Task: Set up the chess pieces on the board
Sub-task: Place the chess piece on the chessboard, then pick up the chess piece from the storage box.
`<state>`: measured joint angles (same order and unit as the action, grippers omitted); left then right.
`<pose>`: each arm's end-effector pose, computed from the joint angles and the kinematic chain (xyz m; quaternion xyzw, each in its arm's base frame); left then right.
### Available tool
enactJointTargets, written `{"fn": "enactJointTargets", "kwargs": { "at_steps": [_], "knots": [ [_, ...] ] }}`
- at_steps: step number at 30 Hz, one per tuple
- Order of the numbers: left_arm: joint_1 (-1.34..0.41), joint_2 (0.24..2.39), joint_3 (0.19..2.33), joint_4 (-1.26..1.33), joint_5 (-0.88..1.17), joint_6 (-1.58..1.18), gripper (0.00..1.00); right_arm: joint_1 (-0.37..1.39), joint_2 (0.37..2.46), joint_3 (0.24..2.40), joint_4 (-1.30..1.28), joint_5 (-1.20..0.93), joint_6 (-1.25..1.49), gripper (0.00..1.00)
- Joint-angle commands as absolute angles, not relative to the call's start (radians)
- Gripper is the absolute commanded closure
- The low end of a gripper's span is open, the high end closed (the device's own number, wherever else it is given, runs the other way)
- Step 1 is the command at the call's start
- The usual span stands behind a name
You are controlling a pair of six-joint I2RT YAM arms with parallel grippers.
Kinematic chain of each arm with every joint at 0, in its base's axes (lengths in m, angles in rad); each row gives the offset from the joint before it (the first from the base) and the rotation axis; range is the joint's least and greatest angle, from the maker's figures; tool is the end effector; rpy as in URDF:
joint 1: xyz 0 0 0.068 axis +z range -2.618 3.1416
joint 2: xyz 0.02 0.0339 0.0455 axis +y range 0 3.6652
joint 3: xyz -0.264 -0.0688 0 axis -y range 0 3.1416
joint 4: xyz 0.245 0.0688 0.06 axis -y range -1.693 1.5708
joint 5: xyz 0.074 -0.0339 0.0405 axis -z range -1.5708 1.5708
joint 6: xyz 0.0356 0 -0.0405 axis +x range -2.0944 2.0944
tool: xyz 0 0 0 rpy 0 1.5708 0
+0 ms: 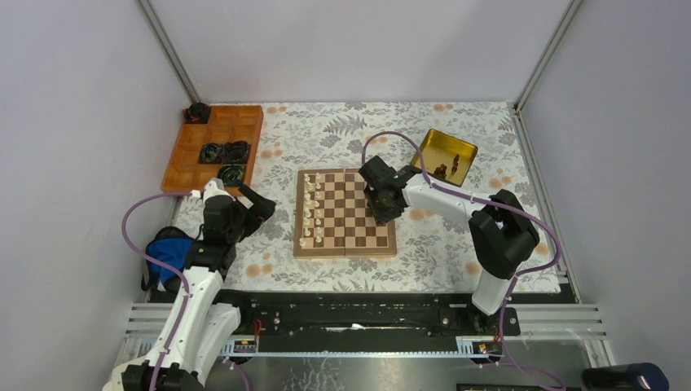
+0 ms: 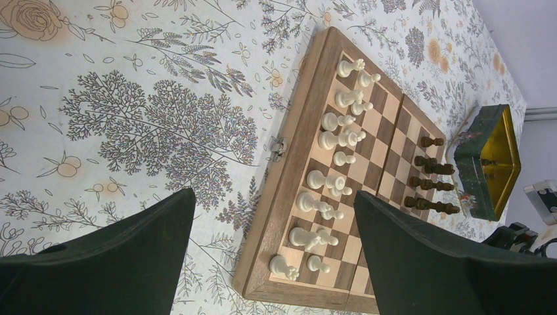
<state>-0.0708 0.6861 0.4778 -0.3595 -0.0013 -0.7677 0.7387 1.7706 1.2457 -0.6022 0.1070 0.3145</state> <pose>0.1599 -0.0113 0.2298 -0.2997 0.8241 -0.1952 0.4393 0.2698 0.2406 0.2026 -0.1936 0.9547 0.0653 0.2162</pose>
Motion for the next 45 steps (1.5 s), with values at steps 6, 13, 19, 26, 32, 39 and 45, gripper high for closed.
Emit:
{"fn": "enactJointTargets", "kwargs": {
  "at_steps": [6,13,19,26,32,39,45],
  "knots": [
    [-0.064,0.678,0.463,-0.333,-0.018,-0.759,0.01,0.738,1.733,1.305,-0.644,0.097,0.300,0.66],
    [-0.064,0.679,0.465,-0.333,-0.020,-0.759,0.01,0.739,1.696,1.343,-0.668,0.097,0.291,0.64],
    [-0.064,0.687,0.481,-0.334,-0.023,-0.763,0.01,0.739,1.637,1.378,-0.688,0.120,0.286,0.64],
    [-0.064,0.761,0.583,-0.313,-0.036,-0.749,0.01,0.736,1.533,1.392,-0.630,0.312,0.269,0.44],
    [-0.065,0.883,0.720,-0.273,-0.015,-0.725,0.01,0.715,1.488,1.387,-0.526,0.522,0.246,0.10],
    [-0.064,1.005,0.833,-0.223,0.030,-0.728,0.01,0.602,1.503,1.408,-0.450,0.522,0.303,0.07],
    [-0.064,1.173,0.926,-0.153,0.173,-0.751,0.01,0.473,1.576,1.462,-0.435,0.420,0.318,0.00]
  ]
}}
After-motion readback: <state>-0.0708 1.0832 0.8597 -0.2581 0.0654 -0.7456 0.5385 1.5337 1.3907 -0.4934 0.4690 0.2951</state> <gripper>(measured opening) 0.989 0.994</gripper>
